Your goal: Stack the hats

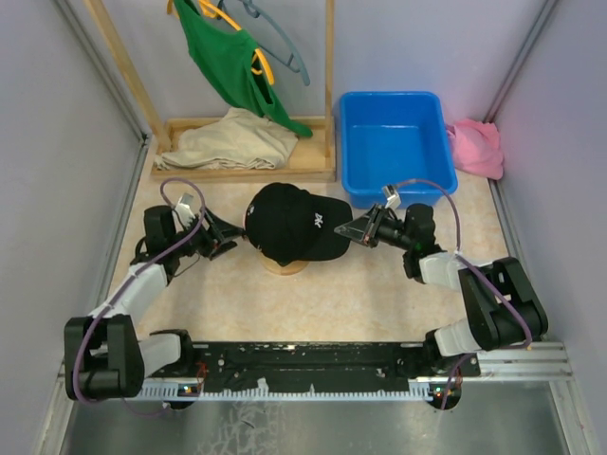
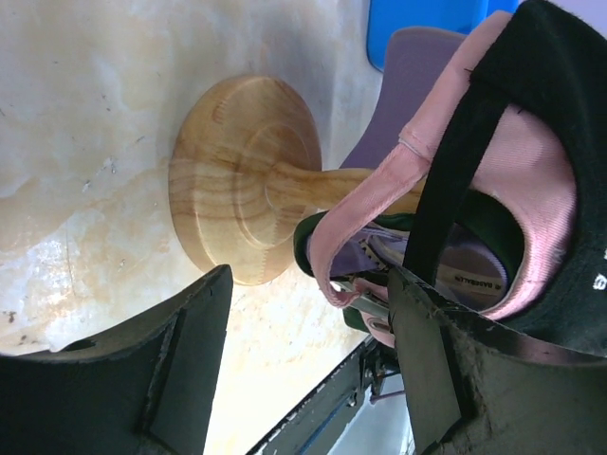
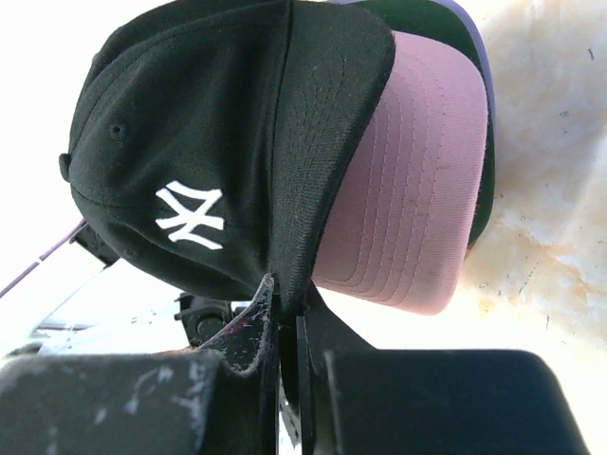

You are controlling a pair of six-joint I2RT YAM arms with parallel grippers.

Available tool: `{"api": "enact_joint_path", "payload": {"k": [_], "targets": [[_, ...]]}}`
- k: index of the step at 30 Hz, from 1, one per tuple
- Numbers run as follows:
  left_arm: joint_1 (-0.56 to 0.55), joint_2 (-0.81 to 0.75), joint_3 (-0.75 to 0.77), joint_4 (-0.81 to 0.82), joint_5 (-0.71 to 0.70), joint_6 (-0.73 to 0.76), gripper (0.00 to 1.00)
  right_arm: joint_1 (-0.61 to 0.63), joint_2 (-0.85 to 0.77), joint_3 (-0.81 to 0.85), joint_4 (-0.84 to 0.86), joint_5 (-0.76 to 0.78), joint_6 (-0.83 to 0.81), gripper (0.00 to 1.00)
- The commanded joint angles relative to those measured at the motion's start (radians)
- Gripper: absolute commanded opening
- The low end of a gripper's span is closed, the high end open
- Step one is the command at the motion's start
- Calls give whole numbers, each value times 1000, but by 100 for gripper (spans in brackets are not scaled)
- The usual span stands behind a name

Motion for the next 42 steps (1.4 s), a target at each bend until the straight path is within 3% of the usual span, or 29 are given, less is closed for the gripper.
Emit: {"api": "enact_joint_path", "payload": {"k": [1,10,18,29,42], "targets": [[8,-40,41,22,38,-8,73,14,-7,33,-97,47,-67,0],[46,-135,61,-30,21,-10,74,14,3,40,-90,40,-63,0],[46,-20,49,83,118,-34,74,14,-10,33,-92,42,-63,0],[44,60,51,189,115,-60,74,14,-7,22,-75,45,-54,0],[-91,118,76,211,52,-50,72,14,18,14,-44,42,-40,0]]}}
